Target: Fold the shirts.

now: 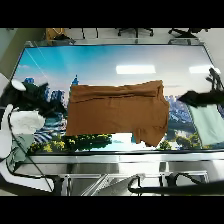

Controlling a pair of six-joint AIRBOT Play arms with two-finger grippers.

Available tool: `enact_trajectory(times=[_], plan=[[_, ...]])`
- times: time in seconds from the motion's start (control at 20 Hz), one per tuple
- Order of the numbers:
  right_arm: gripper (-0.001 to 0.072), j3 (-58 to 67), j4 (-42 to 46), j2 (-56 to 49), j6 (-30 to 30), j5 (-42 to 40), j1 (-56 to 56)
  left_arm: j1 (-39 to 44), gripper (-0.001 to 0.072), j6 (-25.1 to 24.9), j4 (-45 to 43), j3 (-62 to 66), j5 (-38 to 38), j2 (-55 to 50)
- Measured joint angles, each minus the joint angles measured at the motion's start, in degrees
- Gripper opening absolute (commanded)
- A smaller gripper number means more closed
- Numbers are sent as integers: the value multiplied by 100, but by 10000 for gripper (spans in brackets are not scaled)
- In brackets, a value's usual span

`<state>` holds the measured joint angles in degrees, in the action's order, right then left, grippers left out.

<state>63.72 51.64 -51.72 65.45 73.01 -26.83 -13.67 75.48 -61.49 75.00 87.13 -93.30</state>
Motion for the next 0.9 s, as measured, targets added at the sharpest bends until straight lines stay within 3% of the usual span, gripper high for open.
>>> enact_trajectory(times=[0.3, 0.35, 0.45, 0.5, 0.55, 0.9], plan=[[487, -1725, 37, 1187, 555, -37, -476, -175, 698, -577, 455, -2214, -1270, 662], [487, -1923, 37, 1266, 623, -50, -498, -179, 575, -706, 708, -2380, -1416, 695], [487, -2273, 42, 1349, 717, -96, -527, -186, 211, -1008, 1058, -2614, -1810, 713], [488, -2439, 42, 1373, 748, -92, -531, -188, 81, -1134, 1154, -2682, -1969, 715], [487, -2618, 42, 1388, 772, -103, -535, -190, 12, -1235, 1346, -2723, -2031, 721], [483, -3709, -299, 1141, 621, -531, -520, -195, 14, -1502, 1733, -2824, -2120, 750]])
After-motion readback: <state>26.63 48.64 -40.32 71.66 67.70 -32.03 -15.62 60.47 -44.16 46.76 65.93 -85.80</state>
